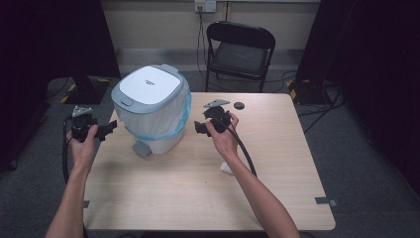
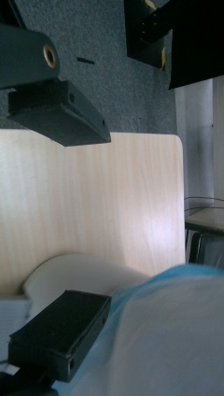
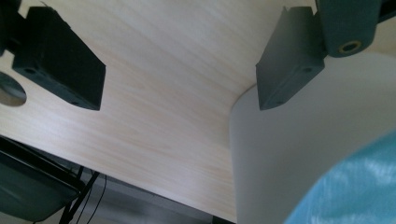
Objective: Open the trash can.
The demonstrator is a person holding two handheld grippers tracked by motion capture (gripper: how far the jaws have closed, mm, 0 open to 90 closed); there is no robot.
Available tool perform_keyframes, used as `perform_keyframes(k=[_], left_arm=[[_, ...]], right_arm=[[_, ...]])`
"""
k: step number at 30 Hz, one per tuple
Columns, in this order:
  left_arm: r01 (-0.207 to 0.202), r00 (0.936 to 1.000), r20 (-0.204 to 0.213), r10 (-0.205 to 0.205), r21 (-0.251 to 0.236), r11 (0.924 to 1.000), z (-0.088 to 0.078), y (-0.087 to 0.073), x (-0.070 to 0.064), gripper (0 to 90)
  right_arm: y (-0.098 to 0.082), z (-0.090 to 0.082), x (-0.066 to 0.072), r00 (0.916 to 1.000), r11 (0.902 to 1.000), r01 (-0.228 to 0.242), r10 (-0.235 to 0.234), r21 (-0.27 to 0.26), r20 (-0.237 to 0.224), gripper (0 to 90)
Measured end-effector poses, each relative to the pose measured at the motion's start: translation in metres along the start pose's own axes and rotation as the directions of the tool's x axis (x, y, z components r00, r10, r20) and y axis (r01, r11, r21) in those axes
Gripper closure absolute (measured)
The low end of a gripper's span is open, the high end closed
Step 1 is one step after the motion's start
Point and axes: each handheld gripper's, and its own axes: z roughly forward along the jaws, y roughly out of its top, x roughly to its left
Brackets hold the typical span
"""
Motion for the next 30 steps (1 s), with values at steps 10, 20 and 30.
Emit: perform_keyframes(k=[10, 20, 30], left_arm=[[0.003, 0.9999, 0.016, -0.003, 0.014, 0.9999, 0.031, 0.012, -0.002, 18.7], [-0.009, 0.9975, 0.07, 0.008, 0.007, 0.9999, 0.058, 0.014, -0.006, 28.2], [-0.071, 0.9717, 0.222, 0.081, -0.049, 0.9962, 0.042, 0.011, -0.025, 58.7]], right_arm=[[0.021, 0.034, -0.003, 0.997, 0.9981, -0.051, 0.053, -0.036, 0.056, 16.7], [0.023, 0.056, 0.009, 0.9954, 0.9959, -0.074, 0.077, -0.052, 0.057, 21.7], [0.023, 0.056, 0.006, 0.9984, 0.9965, -0.054, 0.055, -0.064, 0.017, 47.4]])
